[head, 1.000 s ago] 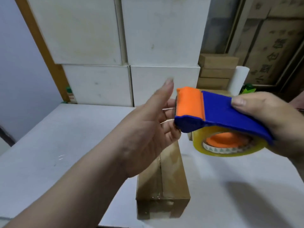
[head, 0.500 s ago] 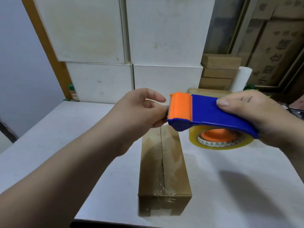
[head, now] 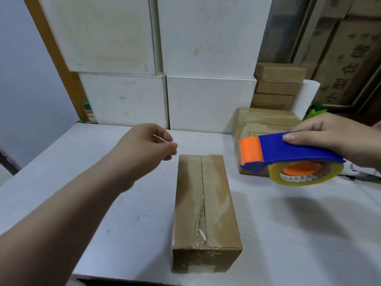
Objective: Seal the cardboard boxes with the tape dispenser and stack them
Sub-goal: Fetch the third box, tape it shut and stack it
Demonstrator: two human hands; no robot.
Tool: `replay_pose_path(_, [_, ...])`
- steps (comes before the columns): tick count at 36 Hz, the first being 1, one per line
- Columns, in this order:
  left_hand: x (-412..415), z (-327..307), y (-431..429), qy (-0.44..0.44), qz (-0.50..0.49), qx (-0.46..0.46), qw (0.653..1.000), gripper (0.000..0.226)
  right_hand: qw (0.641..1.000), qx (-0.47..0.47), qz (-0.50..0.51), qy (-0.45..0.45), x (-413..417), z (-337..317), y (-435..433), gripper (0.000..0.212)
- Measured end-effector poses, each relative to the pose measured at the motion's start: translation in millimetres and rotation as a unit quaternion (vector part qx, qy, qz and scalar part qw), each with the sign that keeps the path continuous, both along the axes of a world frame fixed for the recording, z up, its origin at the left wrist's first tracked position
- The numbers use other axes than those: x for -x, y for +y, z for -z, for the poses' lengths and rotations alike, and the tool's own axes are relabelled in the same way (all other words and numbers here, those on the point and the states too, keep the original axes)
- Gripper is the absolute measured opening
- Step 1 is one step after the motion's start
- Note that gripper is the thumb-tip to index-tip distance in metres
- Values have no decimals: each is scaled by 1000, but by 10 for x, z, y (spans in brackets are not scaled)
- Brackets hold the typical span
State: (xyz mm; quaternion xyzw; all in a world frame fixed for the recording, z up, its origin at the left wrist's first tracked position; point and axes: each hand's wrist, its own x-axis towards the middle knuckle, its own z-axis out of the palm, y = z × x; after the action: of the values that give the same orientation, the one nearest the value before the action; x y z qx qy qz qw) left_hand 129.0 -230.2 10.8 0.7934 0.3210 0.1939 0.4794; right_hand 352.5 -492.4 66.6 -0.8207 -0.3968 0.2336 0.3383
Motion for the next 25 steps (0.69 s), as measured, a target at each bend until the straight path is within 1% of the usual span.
replay_pose_path(2, [-33, 84, 8, -4, -16, -34, 999, 10, 1000, 10, 2, 0, -36, 6, 20, 92])
replay_pose_path(4, [-49, 144, 15, -5, -21, -50, 999, 13, 1000, 15, 5, 1, -78, 15, 30, 95])
replay_pose_path(12, [-85, 259, -11, -14, 0, -45, 999, 16, 999, 37, 0, 7, -223, 48, 52, 97])
replay_pose_path(19, [-94, 292, -35, -29, 0, -50, 998, 15, 999, 48, -6, 13, -278, 83, 72, 94])
replay_pose_path(25, [-86, 307, -91, -44, 0, -75, 996, 6, 999, 49, -5, 16, -301, 114, 80, 95])
